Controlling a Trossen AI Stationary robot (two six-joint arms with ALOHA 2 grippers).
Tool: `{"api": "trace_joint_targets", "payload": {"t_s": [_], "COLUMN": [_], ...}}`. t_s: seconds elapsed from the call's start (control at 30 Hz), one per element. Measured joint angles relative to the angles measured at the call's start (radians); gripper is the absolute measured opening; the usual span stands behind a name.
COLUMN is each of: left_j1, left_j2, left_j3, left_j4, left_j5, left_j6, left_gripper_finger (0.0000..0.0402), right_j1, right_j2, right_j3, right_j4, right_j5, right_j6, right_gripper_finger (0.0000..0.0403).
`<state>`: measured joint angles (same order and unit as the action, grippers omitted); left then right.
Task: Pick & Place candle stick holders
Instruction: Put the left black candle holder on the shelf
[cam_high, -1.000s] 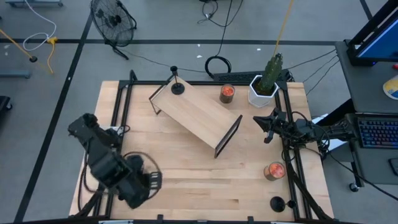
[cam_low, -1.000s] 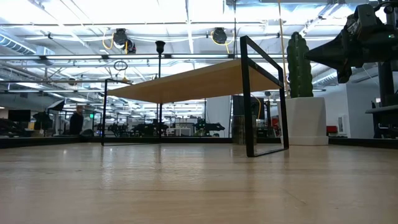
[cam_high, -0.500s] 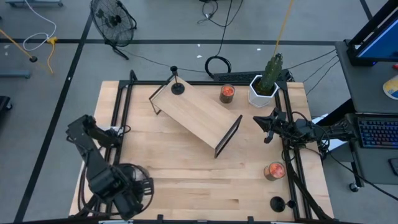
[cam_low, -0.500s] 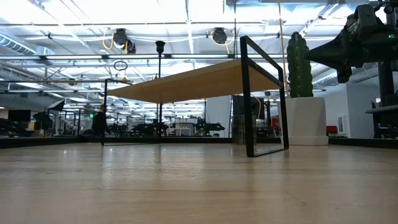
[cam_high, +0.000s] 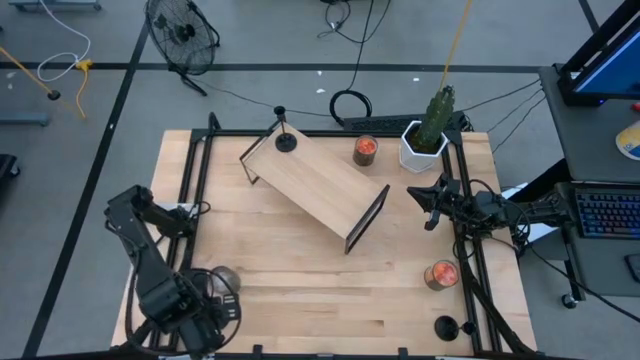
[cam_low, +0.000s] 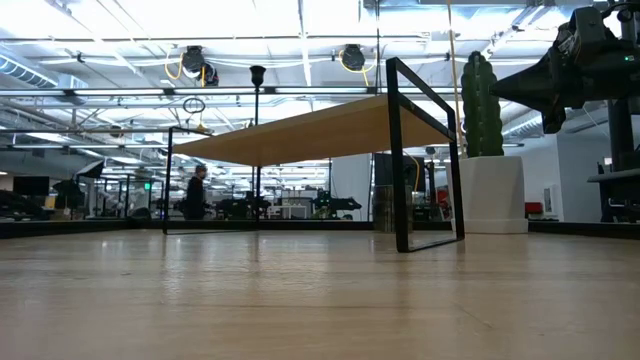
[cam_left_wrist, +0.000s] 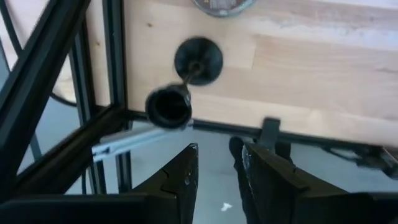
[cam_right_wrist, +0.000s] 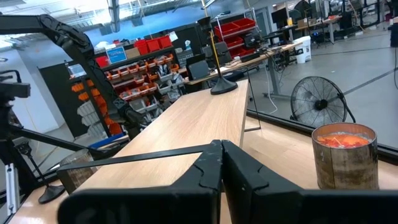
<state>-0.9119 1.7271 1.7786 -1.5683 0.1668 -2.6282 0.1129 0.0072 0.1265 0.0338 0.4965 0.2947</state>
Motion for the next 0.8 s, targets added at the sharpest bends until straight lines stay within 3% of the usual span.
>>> {"api": "trace_joint_targets", "payload": {"t_s": [0.8], "left_j1": [-0.015], "left_j2": [0.000], "left_j3": [-0.102], "left_j4": [0.056], "left_j5": [0.017], "left_j6": [0.000], "left_gripper_finger": [0.0136], "right_j1": [0.000], "right_j2": [0.000], "right_j3": [0.000], "right_j4": [0.000], "right_j5": [0.000], "right_j6": [0.000], "right_gripper_finger": [0.0004]}}
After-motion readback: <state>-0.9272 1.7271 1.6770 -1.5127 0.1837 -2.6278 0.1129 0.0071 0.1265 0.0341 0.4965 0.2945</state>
